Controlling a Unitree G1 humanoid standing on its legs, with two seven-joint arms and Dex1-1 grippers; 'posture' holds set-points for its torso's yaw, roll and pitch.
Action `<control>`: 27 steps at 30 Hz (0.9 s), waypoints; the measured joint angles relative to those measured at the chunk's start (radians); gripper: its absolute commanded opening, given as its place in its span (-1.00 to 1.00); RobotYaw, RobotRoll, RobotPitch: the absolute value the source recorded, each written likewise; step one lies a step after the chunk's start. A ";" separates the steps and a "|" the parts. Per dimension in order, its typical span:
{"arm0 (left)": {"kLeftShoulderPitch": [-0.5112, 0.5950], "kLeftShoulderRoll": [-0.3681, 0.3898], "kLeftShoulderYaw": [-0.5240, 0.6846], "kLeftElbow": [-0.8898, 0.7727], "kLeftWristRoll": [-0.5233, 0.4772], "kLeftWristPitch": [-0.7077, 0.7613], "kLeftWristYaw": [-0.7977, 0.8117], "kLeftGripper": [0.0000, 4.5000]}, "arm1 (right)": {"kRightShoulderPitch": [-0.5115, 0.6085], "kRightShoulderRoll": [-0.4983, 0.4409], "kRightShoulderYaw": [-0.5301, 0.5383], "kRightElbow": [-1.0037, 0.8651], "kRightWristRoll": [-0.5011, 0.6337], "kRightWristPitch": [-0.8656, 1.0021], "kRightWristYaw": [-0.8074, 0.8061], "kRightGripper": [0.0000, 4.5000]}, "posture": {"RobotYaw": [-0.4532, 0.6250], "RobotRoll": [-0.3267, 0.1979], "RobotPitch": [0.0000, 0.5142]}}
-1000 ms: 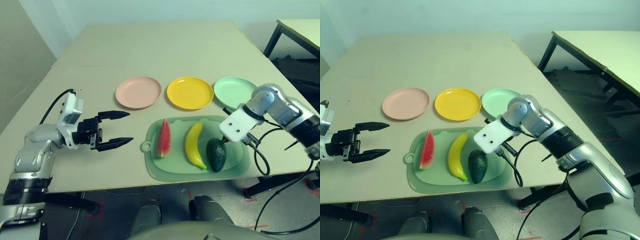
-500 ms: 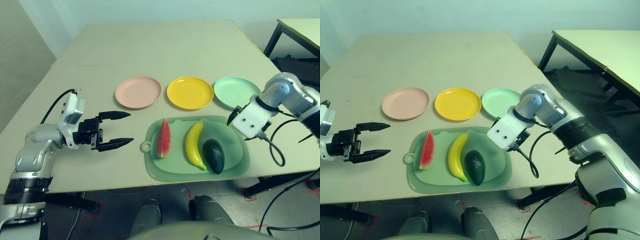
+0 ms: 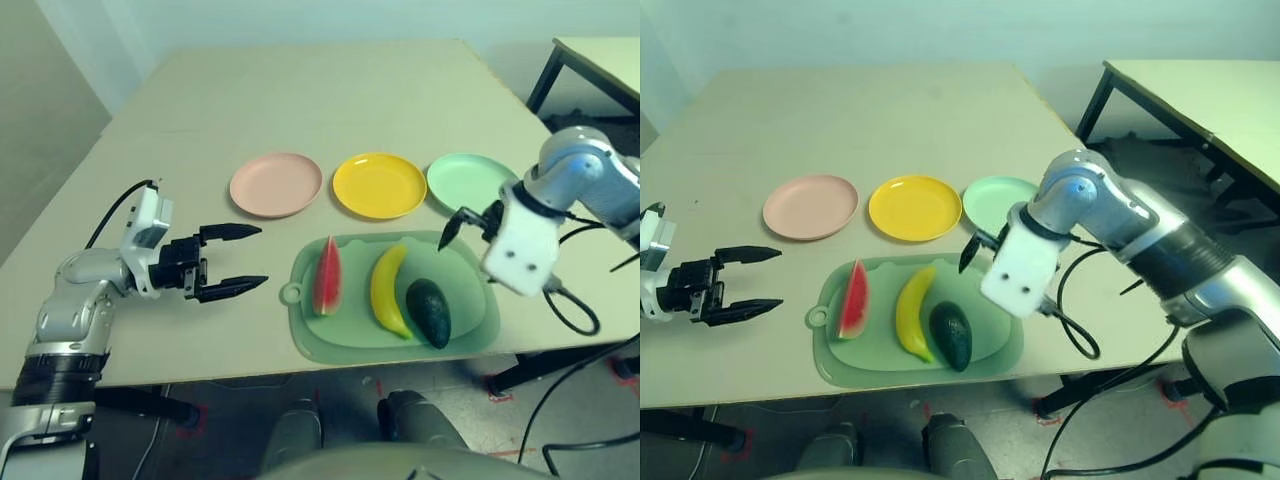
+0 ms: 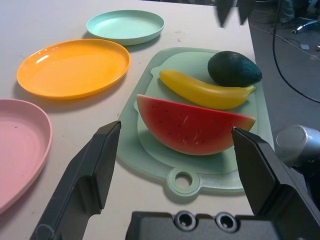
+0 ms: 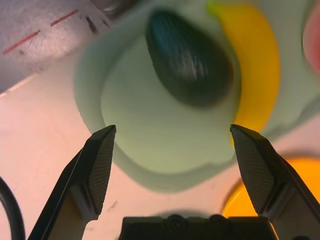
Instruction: Place the fruits into color-matched plates.
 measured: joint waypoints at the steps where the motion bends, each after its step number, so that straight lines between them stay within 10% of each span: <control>1: -0.001 -0.002 -0.001 0.003 0.001 -0.002 0.000 1.00 | 0.000 -0.001 0.001 -0.011 0.000 -0.003 0.000 0.99 | -0.31 0.25 -0.82; 27: 0.046 0.002 0.003 -0.017 0.004 -0.004 0.029 1.00 | -0.031 0.209 0.065 0.023 -0.128 -0.017 0.000 0.99 | -0.23 0.25 -0.75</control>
